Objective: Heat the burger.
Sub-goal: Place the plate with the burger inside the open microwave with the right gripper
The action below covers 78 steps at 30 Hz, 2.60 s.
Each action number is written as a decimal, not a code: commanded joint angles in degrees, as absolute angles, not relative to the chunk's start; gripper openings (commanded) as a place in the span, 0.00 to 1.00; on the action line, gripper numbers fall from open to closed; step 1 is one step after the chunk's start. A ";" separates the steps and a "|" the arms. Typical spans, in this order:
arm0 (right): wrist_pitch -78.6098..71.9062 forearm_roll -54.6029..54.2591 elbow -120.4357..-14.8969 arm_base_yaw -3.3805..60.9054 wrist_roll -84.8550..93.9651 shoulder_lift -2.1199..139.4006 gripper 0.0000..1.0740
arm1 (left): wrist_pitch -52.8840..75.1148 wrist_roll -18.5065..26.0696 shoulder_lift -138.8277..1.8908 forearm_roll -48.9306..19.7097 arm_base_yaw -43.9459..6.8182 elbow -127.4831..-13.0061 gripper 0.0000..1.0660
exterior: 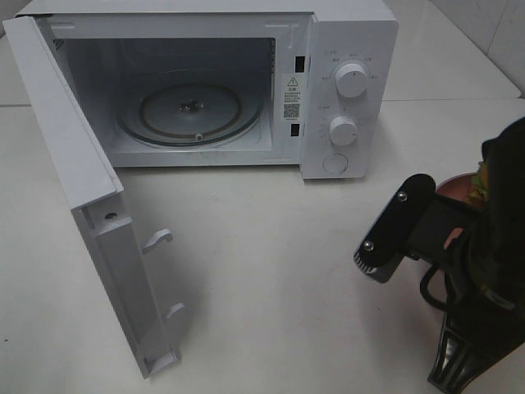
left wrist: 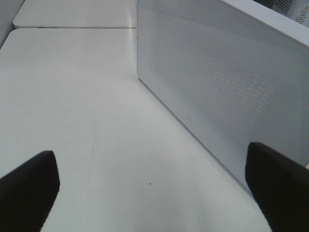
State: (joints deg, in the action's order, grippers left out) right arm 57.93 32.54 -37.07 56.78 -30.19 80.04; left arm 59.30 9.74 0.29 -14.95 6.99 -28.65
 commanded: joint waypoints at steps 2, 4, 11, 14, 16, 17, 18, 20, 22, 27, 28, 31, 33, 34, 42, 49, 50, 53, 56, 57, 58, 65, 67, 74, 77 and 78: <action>60.10 35.81 -36.96 62.51 -29.97 79.35 0.00 | 58.84 9.85 0.80 -15.24 6.82 -28.48 0.96; 59.99 35.81 -36.96 63.31 -29.51 79.35 0.00 | 58.84 9.85 0.80 -15.24 6.82 -28.48 0.96; 59.82 37.18 -36.96 67.78 -24.06 79.35 0.00 | 58.84 9.85 0.80 -15.24 6.82 -28.48 0.96; 59.70 38.33 -36.96 68.24 -22.17 79.35 0.00 | 58.84 9.85 0.80 -15.24 6.82 -28.48 0.96; 59.24 39.48 -36.96 68.24 -21.08 79.35 0.00 | 58.84 9.85 0.80 -15.24 6.82 -28.48 0.96; 58.38 40.97 -36.96 68.24 -19.82 79.35 0.00 | 58.84 9.85 0.80 -15.24 6.82 -28.48 0.96; 58.38 40.97 -36.96 68.24 -19.82 79.35 0.00 | 58.84 9.85 0.80 -15.24 6.82 -28.48 0.96; 56.26 42.34 -36.96 68.24 -17.02 79.35 0.00 | 58.84 9.85 0.80 -15.24 6.82 -28.48 0.96; 54.32 42.97 -36.96 68.24 -15.64 79.35 0.00 | 58.84 9.85 0.80 -15.24 6.82 -28.48 0.96; 52.37 44.86 -36.96 68.24 -11.92 79.35 0.00 | 58.84 9.85 0.80 -15.24 6.82 -28.48 0.96; 52.37 44.86 -36.96 68.24 -11.92 79.35 0.00 | 58.84 9.85 0.80 -15.24 6.82 -28.48 0.96; 51.17 45.26 -36.96 68.24 -10.83 79.35 0.00 | 58.84 9.85 0.80 -15.24 6.82 -28.48 0.96; 50.31 45.15 -36.96 68.24 -9.80 79.35 0.00 | 58.84 9.85 0.80 -15.24 6.82 -28.48 0.96; 49.68 45.15 -36.96 68.24 -9.11 79.35 0.00 | 58.84 9.85 0.80 -15.24 6.82 -28.48 0.96; 43.66 44.98 -36.96 68.24 -0.69 79.35 0.00 | 58.84 9.85 0.80 -15.24 6.82 -28.48 0.96; 39.59 45.03 -36.96 68.12 5.27 79.35 0.00 | 58.84 9.85 0.80 -15.24 6.82 -28.48 0.96; 39.59 45.03 -36.96 68.12 5.27 79.35 0.00 | 58.84 9.85 0.80 -15.24 6.82 -28.48 0.96; 39.30 45.66 -36.96 68.01 5.56 79.35 0.00 | 58.84 9.85 0.80 -15.24 6.82 -28.48 0.96; 38.90 46.24 -36.96 68.01 6.42 79.35 0.00 | 58.84 9.85 0.80 -15.24 6.82 -28.48 0.96; 38.90 46.24 -36.96 68.01 6.42 79.35 0.00 | 58.84 9.85 0.80 -15.24 6.82 -28.48 0.96; 38.22 47.04 -36.96 67.72 8.94 79.35 0.00 | 58.84 9.85 0.80 -15.24 6.82 -28.48 0.96; 31.97 45.89 -36.96 62.68 14.50 79.35 0.00 | 58.84 9.85 0.80 -15.24 6.82 -28.48 0.96; 30.60 45.89 -36.96 61.02 17.59 79.35 0.00 | 58.84 9.85 0.80 -15.24 6.82 -28.48 0.96; 23.38 42.97 -37.01 55.23 28.02 79.35 0.00 | 58.84 9.85 0.80 -15.24 6.82 -28.48 0.96; 20.97 40.22 -37.01 53.34 33.75 79.35 0.00 | 58.84 9.85 0.80 -15.24 6.82 -28.48 0.96; 20.97 40.22 -37.01 53.34 33.75 79.35 0.00 | 58.84 9.85 0.80 -15.24 6.82 -28.48 0.96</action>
